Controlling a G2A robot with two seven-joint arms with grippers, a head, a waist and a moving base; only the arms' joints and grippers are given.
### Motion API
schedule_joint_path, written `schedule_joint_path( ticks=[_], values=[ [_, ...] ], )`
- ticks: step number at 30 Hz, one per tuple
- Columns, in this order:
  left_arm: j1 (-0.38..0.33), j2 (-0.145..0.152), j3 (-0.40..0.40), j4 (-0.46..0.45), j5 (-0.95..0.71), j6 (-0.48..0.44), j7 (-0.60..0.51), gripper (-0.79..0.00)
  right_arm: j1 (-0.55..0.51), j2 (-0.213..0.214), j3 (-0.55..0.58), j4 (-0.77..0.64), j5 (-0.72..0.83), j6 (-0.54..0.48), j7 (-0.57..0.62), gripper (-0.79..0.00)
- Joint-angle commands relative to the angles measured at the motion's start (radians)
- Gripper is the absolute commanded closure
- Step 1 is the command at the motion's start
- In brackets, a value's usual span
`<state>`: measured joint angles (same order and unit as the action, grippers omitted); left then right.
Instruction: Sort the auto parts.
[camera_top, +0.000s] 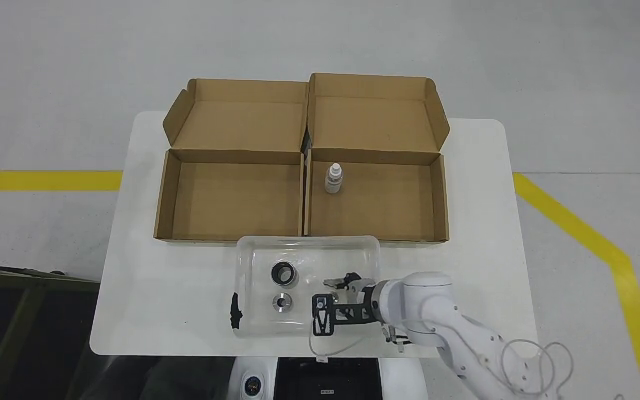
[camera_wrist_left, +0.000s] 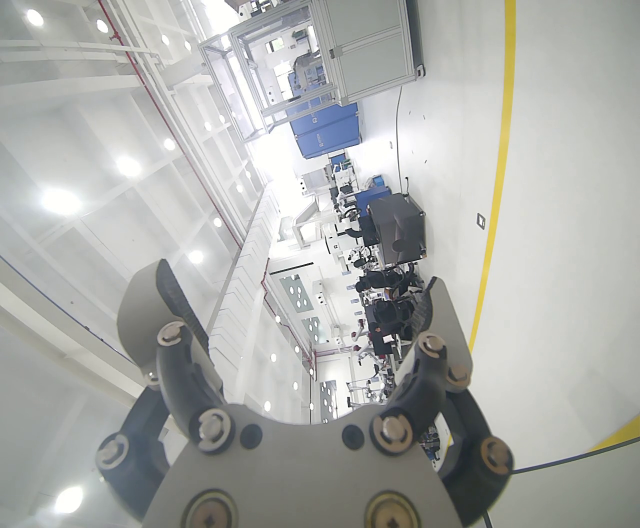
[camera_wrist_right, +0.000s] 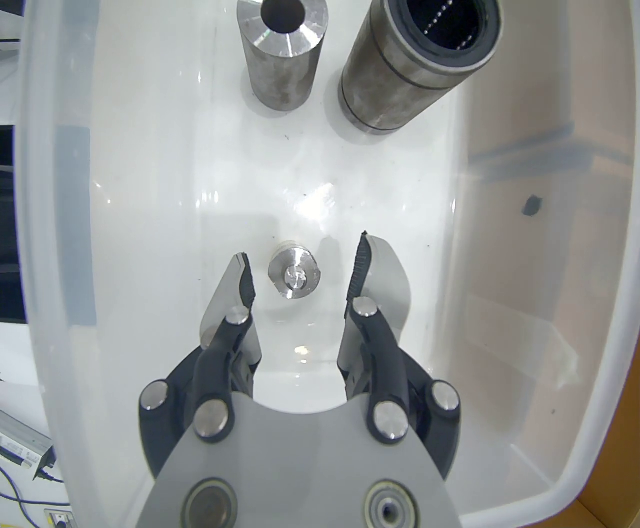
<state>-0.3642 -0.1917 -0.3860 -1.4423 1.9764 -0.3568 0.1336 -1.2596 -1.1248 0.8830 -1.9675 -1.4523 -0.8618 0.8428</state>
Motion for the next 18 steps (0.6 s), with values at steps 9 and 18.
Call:
schedule_joint_path(
  ticks=[9,18],
  values=[
    [0.0,0.0,0.0,0.0,0.0,0.0,0.0,-0.785,0.014,0.003,-0.006,0.009,0.039,-0.007,0.008,0.0],
    [0.0,0.0,0.0,0.0,0.0,0.0,0.0,-0.785,0.024,0.006,-0.003,-0.024,0.084,-0.007,-0.05,0.0]
  ],
)
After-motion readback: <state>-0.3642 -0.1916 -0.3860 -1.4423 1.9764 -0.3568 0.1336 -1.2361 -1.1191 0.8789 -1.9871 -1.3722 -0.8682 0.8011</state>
